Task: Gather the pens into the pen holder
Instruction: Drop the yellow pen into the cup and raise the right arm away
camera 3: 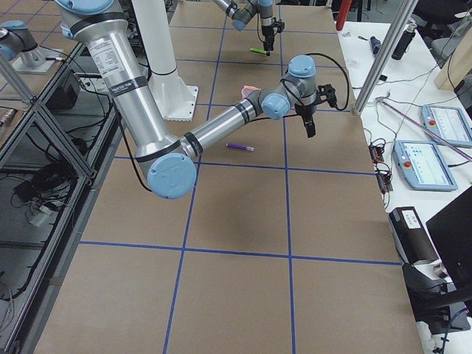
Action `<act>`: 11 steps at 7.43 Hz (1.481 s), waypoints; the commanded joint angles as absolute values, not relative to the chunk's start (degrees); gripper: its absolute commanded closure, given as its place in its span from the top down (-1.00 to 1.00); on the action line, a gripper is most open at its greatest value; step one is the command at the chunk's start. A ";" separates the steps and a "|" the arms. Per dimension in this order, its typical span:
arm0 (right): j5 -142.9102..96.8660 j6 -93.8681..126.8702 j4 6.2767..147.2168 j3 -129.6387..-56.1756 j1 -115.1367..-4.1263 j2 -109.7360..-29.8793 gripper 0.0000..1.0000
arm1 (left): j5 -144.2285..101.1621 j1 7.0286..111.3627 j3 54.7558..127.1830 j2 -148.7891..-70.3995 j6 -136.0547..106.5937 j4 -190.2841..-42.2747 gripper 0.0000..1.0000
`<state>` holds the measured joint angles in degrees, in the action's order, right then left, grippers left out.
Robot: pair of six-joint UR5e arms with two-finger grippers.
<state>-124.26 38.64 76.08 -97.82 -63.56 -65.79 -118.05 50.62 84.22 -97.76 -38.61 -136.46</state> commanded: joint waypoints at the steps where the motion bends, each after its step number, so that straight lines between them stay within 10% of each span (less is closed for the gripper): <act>1: -124.28 38.58 76.03 -97.82 -63.63 -65.83 0.99 | -117.77 50.19 84.46 -97.38 -38.41 -136.49 0.04; 11: -123.84 38.94 75.67 -98.00 -63.54 -65.92 0.99 | -117.69 50.18 86.57 -94.92 -38.06 -136.58 -0.77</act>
<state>-123.84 38.88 75.75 -97.98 -63.51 -65.96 -117.73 50.11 86.57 -94.93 -38.06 -136.58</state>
